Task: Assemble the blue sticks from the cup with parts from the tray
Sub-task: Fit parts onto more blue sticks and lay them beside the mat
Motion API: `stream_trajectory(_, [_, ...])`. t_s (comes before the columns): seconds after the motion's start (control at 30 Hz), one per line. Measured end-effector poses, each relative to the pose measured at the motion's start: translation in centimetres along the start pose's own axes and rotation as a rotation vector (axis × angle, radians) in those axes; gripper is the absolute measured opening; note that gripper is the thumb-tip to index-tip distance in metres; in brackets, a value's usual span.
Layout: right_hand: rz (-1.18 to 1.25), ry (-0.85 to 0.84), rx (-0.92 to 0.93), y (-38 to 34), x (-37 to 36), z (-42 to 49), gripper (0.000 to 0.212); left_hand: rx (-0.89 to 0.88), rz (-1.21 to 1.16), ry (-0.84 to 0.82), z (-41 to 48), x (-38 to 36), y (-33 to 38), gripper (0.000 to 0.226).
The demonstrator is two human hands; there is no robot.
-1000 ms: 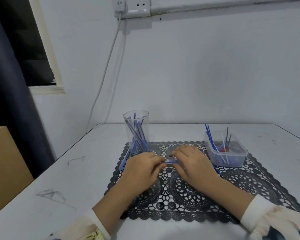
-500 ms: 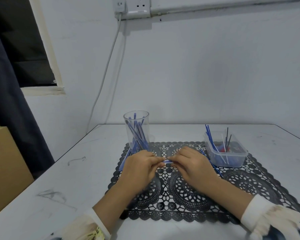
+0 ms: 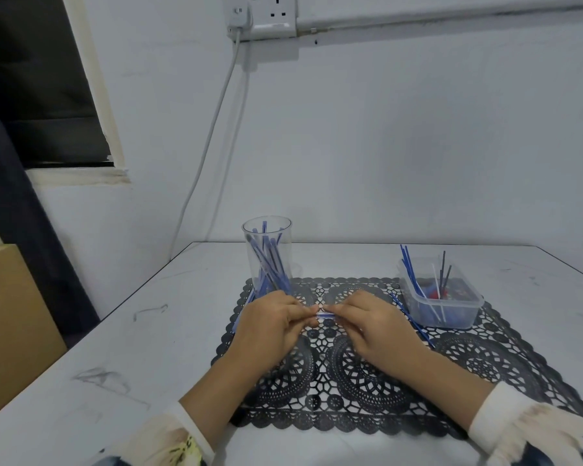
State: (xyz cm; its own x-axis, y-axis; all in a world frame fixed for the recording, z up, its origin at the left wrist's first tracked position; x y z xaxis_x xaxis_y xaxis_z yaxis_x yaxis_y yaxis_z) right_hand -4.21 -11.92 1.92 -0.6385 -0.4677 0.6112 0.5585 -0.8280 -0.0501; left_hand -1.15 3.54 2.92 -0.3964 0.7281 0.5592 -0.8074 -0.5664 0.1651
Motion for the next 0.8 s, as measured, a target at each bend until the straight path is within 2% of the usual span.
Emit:
stream_trajectory(0.07, [0.019, 0.031, -0.004, 0.0, 0.3, 0.0, 0.025, 0.006, 0.000, 0.001, 0.0, 0.0, 0.0, 0.020])
stream_trajectory(0.17, [0.027, 0.042, -0.014, 0.1, 0.4, 0.0, 0.031, 0.014, 0.004, 0.006, 0.0, 0.0, -0.1, 0.021])
stream_trajectory(0.23, [0.025, 0.040, -0.015, 0.2, 0.3, 0.0, 0.024, 0.018, 0.008, 0.010, 0.0, 0.0, -0.2, 0.022])
stream_trajectory(0.33, [0.046, 0.028, -0.041, 0.3, 0.0, 0.0, 0.032, 0.034, -0.005, 0.020, 0.0, 0.0, -0.4, 0.022])
stream_trajectory(0.5, [0.035, 0.018, -0.121, 0.8, -0.3, 0.0, 0.034, 0.127, -0.037, 0.014, -0.1, 0.1, -1.1, 0.021])
stream_trajectory(0.67, [0.007, -0.020, -0.142, 0.7, -0.4, 0.2, 0.034, 0.169, -0.023, -0.001, -0.2, 0.3, -1.5, 0.019])
stream_trajectory(0.8, [0.002, -0.110, -0.086, 0.7, -0.9, 0.1, 0.032, 0.153, -0.017, 0.000, -0.1, 0.5, -1.1, 0.020])
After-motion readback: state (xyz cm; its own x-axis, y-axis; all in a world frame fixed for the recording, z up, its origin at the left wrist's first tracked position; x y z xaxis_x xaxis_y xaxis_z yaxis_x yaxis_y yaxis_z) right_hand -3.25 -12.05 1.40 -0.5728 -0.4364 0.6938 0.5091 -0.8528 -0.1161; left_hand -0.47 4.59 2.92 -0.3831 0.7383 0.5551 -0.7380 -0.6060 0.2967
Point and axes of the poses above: each hand's wrist, its own z-axis towards the middle knuckle, its own x-axis out of the back of the hand, y = z × x, the point moved 5 cm from there along z, towards the middle knuckle, and after that the axes turned 9 degrees about y, right-handed, at the moved point
